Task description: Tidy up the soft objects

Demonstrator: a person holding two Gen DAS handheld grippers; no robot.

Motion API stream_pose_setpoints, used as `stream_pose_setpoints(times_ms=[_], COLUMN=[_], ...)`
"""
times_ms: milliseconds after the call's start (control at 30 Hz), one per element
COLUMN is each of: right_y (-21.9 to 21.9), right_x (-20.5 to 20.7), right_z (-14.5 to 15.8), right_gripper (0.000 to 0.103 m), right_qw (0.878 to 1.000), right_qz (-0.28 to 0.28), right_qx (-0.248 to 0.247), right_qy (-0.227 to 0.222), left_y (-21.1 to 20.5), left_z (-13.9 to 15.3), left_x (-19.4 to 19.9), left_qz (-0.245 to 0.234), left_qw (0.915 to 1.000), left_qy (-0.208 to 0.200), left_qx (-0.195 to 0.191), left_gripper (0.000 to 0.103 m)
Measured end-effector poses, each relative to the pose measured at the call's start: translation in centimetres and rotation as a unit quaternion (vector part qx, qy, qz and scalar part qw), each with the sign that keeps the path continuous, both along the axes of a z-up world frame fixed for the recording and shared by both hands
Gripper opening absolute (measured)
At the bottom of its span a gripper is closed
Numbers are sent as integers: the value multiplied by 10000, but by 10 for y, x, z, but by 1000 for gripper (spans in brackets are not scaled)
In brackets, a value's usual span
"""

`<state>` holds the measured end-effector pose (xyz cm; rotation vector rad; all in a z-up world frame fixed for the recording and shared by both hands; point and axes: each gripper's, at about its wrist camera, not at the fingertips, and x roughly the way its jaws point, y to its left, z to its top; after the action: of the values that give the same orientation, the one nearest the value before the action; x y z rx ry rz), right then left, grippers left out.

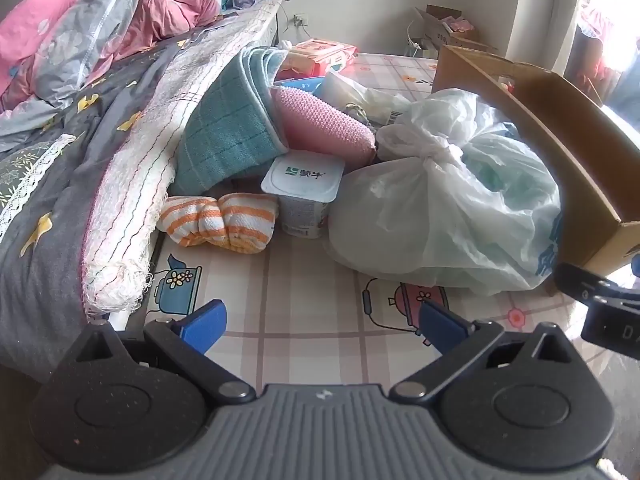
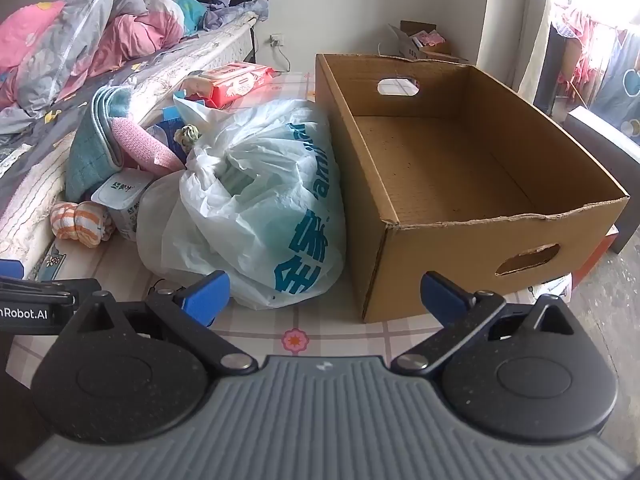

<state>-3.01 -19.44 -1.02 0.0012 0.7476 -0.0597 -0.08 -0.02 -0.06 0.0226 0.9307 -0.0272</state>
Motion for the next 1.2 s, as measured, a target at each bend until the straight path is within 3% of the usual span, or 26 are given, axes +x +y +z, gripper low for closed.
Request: stream_pose_setpoints(times_ms=[367,1200], right_y=[-18,-14], right_x=[-10,-2], right_z=[3,0], right_gripper=[102,102], right_qw=[9995,9995], right_qz=[-286,-233], right_qx=[81,72], right_qy=[48,216], left_y=[-22,-17], left_z=[-4,-4], left_x=[2,6], left_qz=[-477,-383], left_qw=[9988,9992], left_qy=[99,139], left_qx=[37,2], left_gripper=[102,100])
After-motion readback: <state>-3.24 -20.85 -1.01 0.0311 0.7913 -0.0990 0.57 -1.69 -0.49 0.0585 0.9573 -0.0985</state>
